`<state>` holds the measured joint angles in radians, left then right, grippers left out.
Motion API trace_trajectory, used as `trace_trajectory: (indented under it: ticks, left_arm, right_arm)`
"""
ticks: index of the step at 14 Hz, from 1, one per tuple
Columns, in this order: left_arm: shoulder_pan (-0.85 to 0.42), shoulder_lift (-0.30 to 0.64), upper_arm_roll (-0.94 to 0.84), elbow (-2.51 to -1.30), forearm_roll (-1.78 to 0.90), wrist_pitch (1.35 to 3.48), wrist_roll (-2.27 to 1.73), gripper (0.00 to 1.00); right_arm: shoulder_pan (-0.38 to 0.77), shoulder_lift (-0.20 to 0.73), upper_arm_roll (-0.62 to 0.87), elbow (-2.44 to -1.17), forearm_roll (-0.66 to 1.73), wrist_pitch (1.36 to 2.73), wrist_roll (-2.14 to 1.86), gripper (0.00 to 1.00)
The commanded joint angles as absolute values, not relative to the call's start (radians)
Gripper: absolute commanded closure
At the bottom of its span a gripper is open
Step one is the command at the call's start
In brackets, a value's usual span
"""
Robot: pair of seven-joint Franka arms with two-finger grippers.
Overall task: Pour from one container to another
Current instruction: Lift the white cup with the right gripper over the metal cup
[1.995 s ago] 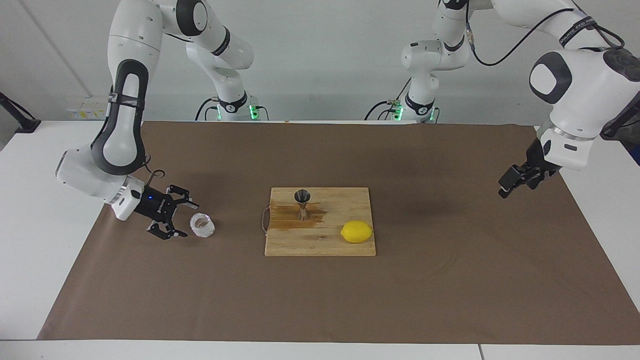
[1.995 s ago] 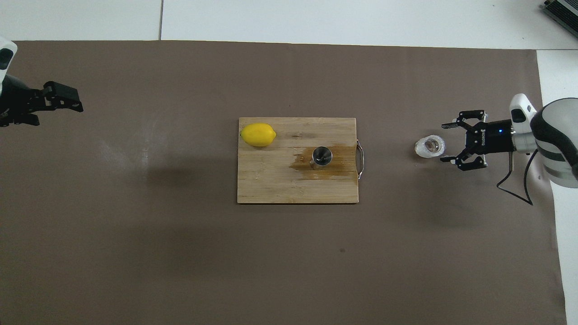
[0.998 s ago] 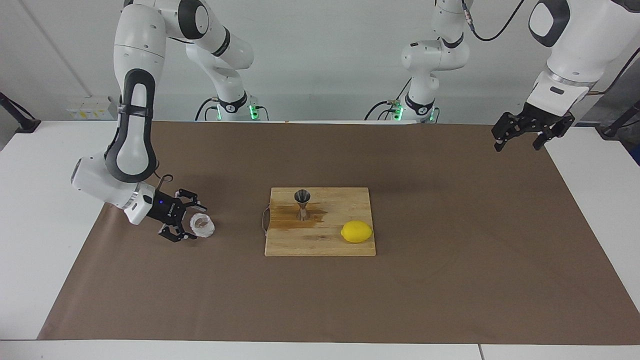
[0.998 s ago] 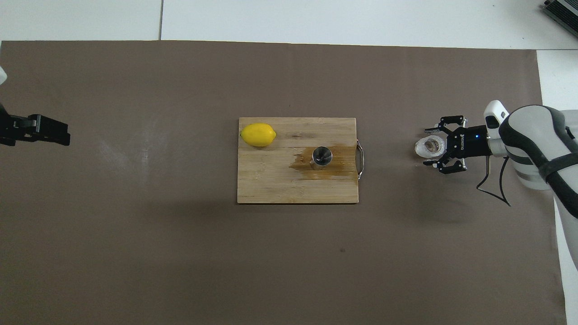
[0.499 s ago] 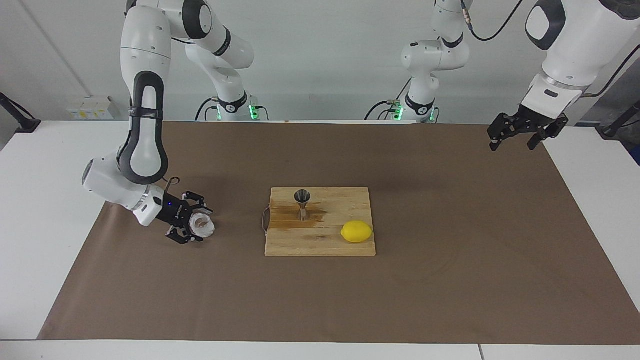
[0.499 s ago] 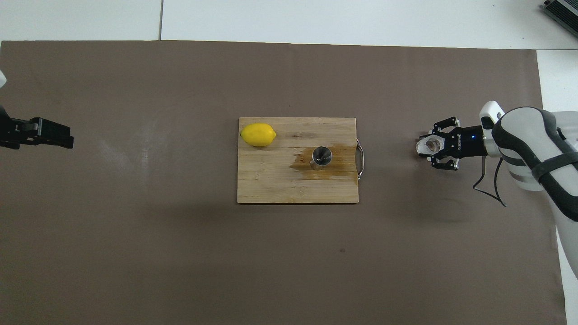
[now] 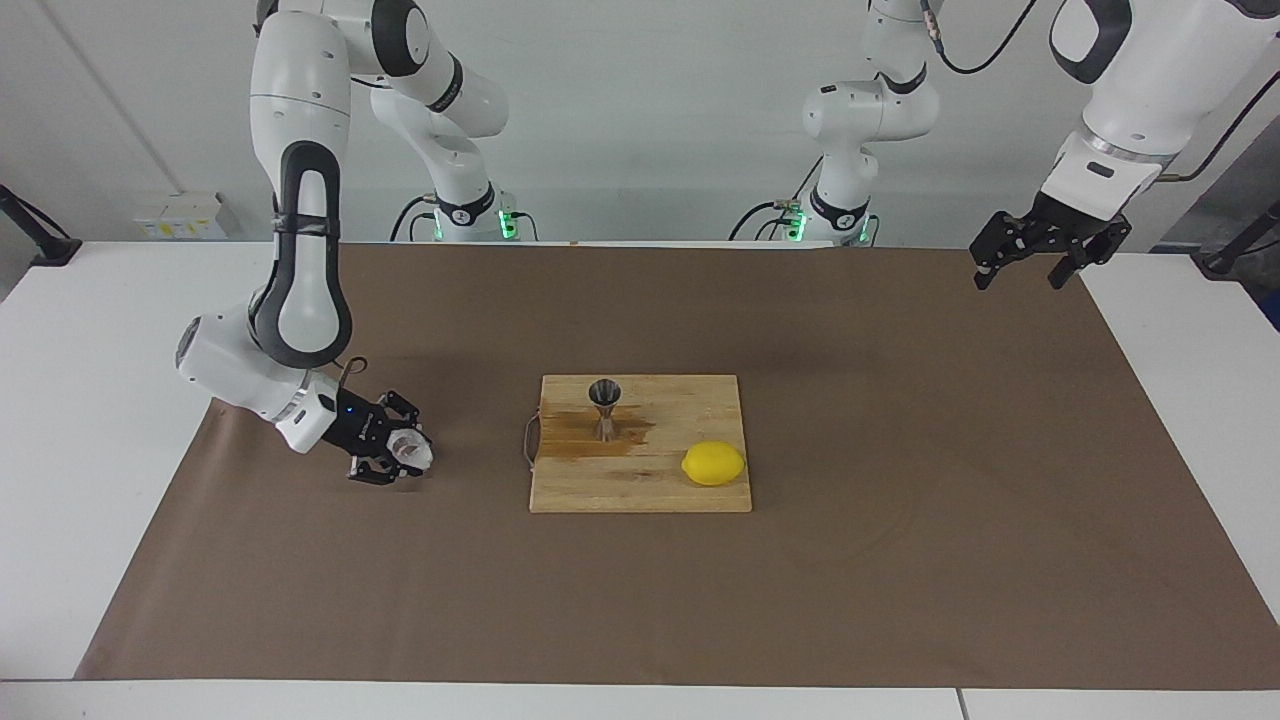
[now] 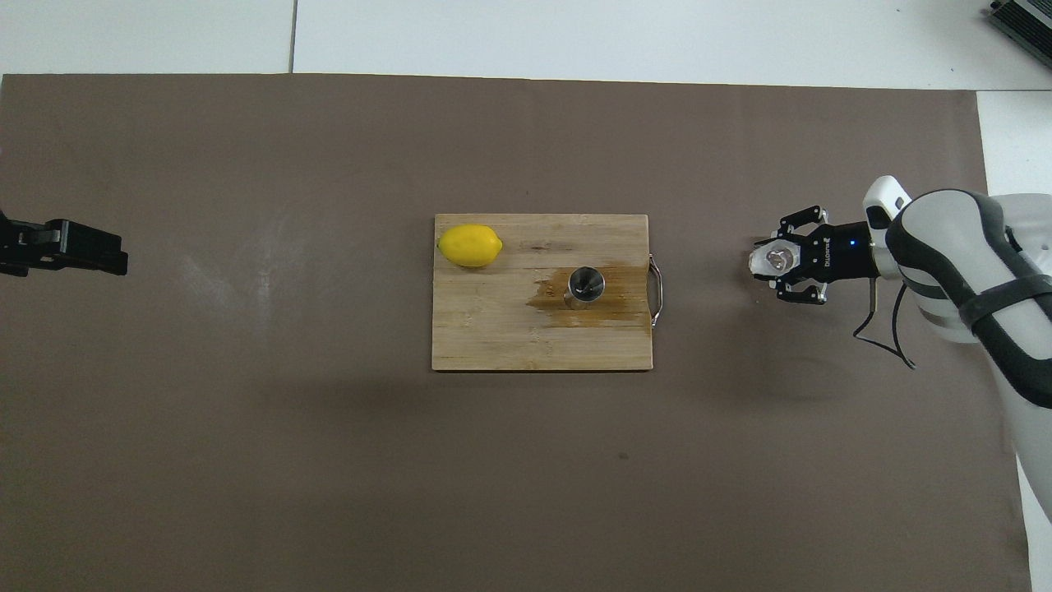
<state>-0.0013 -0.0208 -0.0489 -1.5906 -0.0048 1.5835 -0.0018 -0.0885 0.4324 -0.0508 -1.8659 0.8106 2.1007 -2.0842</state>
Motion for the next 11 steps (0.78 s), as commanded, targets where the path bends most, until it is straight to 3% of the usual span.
trace_trajectory:
  ticks: [1,6,11]
  left_arm:
    - [0.008,-0.048,-0.051,-1.618,-0.018,1.575,0.011,0.00]
    - [0.008,-0.048,-0.051,-1.618,-0.018,1.575,0.011,0.00]
    - [0.008,-0.048,-0.051,-1.618,-0.018,1.575,0.011,0.00]
  right_arm:
    - [-0.025,0.367,-0.051,-1.858,0.798,2.117,-2.001,0.54]
    - [0.127,0.250,-0.049,-1.824,0.603,2.108,-1.643,0.54]
    - [0.241,0.235,-0.048,-1.795,0.508,2.114,-1.510,0.54]
